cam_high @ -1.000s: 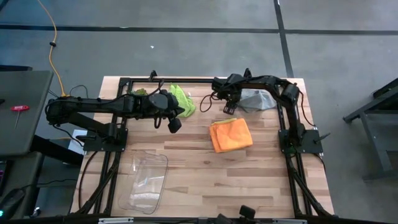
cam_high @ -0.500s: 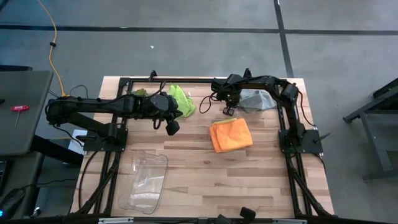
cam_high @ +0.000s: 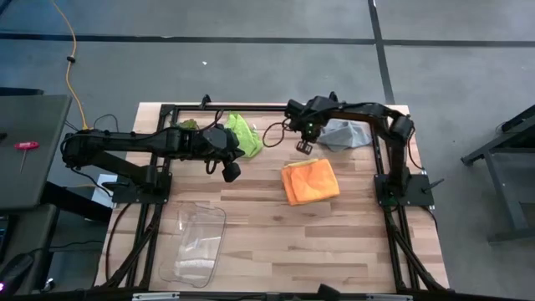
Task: Fold microfiber towels
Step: Fold the light blue towel
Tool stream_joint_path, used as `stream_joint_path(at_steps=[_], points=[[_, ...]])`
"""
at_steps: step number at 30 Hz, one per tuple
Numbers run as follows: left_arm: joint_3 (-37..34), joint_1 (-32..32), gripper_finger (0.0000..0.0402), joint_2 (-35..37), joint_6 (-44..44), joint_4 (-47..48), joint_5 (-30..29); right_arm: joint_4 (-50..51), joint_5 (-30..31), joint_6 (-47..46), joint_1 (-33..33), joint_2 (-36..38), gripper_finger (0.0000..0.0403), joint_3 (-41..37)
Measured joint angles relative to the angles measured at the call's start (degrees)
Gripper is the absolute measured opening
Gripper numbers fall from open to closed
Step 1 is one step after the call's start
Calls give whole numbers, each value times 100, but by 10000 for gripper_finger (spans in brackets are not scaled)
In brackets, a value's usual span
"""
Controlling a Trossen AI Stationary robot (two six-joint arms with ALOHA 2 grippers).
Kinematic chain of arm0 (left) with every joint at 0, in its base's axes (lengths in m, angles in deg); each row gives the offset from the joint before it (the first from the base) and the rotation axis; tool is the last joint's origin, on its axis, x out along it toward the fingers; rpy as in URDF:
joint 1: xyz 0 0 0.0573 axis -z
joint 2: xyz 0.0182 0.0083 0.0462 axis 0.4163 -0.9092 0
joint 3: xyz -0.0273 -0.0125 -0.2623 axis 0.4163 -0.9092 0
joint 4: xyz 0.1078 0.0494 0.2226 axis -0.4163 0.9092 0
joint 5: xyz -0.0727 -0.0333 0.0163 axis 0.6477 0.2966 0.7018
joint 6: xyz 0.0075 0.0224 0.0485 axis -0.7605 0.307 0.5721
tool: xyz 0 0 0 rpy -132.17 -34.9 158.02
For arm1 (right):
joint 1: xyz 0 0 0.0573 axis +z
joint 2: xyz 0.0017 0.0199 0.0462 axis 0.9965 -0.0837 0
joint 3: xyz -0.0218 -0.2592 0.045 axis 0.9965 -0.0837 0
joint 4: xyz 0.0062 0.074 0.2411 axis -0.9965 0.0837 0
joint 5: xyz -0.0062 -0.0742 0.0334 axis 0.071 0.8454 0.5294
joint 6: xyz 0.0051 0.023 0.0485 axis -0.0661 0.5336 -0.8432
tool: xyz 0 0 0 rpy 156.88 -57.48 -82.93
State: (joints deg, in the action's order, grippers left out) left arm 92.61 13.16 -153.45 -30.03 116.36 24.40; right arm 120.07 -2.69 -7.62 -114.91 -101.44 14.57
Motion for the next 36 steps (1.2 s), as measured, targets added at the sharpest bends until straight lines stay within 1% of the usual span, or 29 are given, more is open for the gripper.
stream_joint_path(at_steps=[3, 7, 10, 13, 19, 22, 25, 30, 36], points=[[0, 0, 0, 0, 0, 0, 0, -177, -23, -211, 10, 291, 0, 24], [0, 0, 0, 0, 0, 0, 0, -16, 121, -306, -27, 322, 3, 13], [0, 0, 0, 0, 0, -2, 2, 113, 170, -219, -94, 277, 23, 10], [0, 0, 0, 0, 1, -2, 2, 199, 228, -47, -172, 194, 67, -15], [0, 0, 0, 0, 0, -16, 7, 338, 232, 107, -405, 8, 184, -14], [0, 0, 0, 0, -2, -18, 10, 382, 230, 275, -516, -129, 214, -13], [0, 0, 0, 0, -3, -18, 10, 413, 210, 520, -591, -290, 218, -13], [0, 0, 0, 0, -17, -18, 9, 411, 216, 790, -604, -498, 209, -13], [0, 0, 0, 0, -17, -18, 9, 398, 205, 859, -638, -724, 204, -9]])
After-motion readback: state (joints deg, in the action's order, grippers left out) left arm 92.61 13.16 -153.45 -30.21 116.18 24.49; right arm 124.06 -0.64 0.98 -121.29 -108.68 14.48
